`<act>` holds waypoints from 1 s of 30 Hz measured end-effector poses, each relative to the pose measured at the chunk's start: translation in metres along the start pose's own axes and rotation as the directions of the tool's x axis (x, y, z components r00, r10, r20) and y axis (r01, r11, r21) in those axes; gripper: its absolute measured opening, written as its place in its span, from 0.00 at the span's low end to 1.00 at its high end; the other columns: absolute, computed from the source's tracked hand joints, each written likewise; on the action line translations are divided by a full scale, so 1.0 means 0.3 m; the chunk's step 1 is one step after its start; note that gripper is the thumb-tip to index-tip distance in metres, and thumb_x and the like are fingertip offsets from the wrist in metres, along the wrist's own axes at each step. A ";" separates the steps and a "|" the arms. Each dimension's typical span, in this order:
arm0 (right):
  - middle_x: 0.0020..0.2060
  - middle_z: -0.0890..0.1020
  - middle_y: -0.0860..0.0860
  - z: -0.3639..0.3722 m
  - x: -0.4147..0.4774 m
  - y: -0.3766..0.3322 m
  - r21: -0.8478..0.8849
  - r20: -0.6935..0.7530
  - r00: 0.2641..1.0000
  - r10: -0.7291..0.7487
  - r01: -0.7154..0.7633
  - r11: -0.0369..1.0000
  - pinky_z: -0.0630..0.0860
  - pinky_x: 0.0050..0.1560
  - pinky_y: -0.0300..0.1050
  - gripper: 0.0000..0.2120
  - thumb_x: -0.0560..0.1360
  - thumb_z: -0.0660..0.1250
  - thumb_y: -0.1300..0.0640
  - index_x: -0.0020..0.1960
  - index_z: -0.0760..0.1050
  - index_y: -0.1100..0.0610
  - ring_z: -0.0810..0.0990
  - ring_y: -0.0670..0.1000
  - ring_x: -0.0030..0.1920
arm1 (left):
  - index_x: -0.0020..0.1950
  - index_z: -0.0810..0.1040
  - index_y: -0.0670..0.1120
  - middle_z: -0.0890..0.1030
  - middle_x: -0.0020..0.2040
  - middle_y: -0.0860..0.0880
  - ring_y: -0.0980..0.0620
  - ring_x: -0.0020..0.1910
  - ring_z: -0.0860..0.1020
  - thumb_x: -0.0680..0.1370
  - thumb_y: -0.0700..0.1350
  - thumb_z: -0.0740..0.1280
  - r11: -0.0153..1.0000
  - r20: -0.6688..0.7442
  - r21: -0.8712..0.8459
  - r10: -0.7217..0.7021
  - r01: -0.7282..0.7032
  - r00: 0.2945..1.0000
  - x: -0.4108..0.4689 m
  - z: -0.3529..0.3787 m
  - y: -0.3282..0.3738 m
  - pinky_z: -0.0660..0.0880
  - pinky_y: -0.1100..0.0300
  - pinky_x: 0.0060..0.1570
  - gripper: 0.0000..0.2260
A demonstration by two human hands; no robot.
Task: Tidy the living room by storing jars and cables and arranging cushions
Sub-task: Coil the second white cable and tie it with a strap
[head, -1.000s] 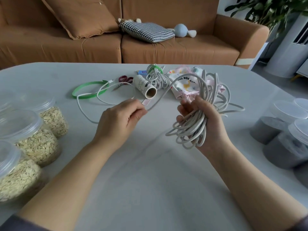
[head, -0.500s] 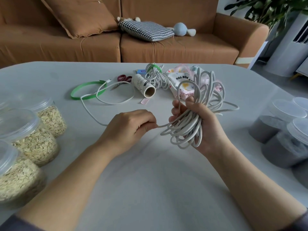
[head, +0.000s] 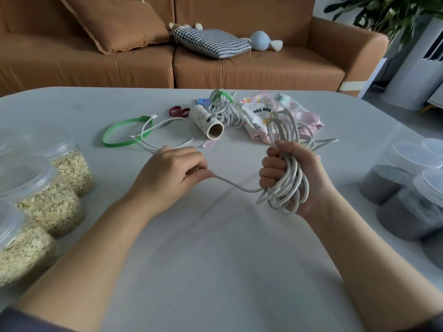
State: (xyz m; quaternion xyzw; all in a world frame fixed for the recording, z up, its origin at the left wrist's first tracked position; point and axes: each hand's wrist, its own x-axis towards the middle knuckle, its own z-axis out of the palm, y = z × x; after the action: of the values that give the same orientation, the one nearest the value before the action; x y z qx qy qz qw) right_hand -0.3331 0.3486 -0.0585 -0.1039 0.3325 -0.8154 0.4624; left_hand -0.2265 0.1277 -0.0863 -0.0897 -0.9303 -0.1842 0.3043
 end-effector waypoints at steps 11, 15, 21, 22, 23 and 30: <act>0.55 0.82 0.61 0.017 -0.036 0.012 -0.404 -0.103 0.944 0.314 -0.328 0.854 0.68 0.24 0.37 0.08 0.70 0.66 0.58 0.42 0.67 0.57 0.69 0.46 0.21 | 0.44 0.79 0.40 0.77 0.41 0.47 0.45 0.42 0.74 0.79 0.48 0.63 0.998 -0.156 0.045 0.043 -0.036 0.987 0.011 -0.021 -0.020 0.69 0.52 0.45 0.12; 0.60 0.79 0.63 0.017 -0.030 0.031 -0.402 -0.007 0.939 0.345 -0.319 0.859 0.68 0.24 0.38 0.08 0.73 0.63 0.57 0.43 0.63 0.55 0.69 0.46 0.22 | 0.45 0.78 0.38 0.78 0.40 0.47 0.53 0.40 0.74 0.77 0.42 0.67 0.997 -0.210 -0.079 -0.036 0.020 0.977 0.008 -0.019 0.020 0.72 0.59 0.42 0.06; 0.47 0.83 0.58 0.036 -0.024 0.068 -0.437 0.076 0.932 0.355 -0.289 0.852 0.70 0.24 0.38 0.14 0.67 0.73 0.53 0.42 0.68 0.54 0.70 0.46 0.23 | 0.43 0.79 0.37 0.81 0.38 0.47 0.55 0.37 0.77 0.76 0.45 0.69 0.992 -0.236 -0.128 -0.006 -0.025 0.972 0.014 -0.008 0.042 0.73 0.62 0.38 0.10; 0.46 0.83 0.57 0.039 -0.026 0.074 -0.451 0.071 0.936 0.345 -0.278 0.848 0.70 0.24 0.38 0.10 0.68 0.71 0.53 0.42 0.70 0.55 0.70 0.46 0.23 | 0.43 0.79 0.38 0.81 0.38 0.47 0.54 0.36 0.77 0.76 0.46 0.69 0.992 -0.251 -0.126 -0.004 -0.028 0.968 0.013 -0.010 0.042 0.74 0.61 0.37 0.11; 0.44 0.82 0.56 0.043 -0.026 0.080 -0.463 0.053 0.942 0.332 -0.271 0.844 0.69 0.25 0.39 0.07 0.70 0.68 0.54 0.42 0.72 0.55 0.69 0.46 0.23 | 0.42 0.79 0.38 0.81 0.37 0.47 0.52 0.35 0.78 0.76 0.48 0.70 0.993 -0.267 -0.118 -0.008 -0.024 0.964 0.012 -0.013 0.043 0.75 0.58 0.36 0.13; 0.47 0.84 0.56 0.062 -0.028 0.102 -0.494 0.085 0.958 0.274 -0.198 0.846 0.66 0.25 0.39 0.06 0.73 0.61 0.55 0.47 0.68 0.56 0.68 0.46 0.24 | 0.38 0.76 0.39 0.76 0.32 0.53 0.53 0.29 0.74 0.76 0.54 0.69 0.998 -0.362 -0.056 -0.015 -0.006 0.932 0.017 -0.022 0.066 0.73 0.57 0.30 0.19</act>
State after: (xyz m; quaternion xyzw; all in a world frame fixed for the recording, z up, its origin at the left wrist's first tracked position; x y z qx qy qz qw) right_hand -0.2986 0.3363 -0.0629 -0.2356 0.4984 -0.6335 0.5429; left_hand -0.2216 0.1435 -0.0725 -0.0604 -0.8530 -0.2244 0.4674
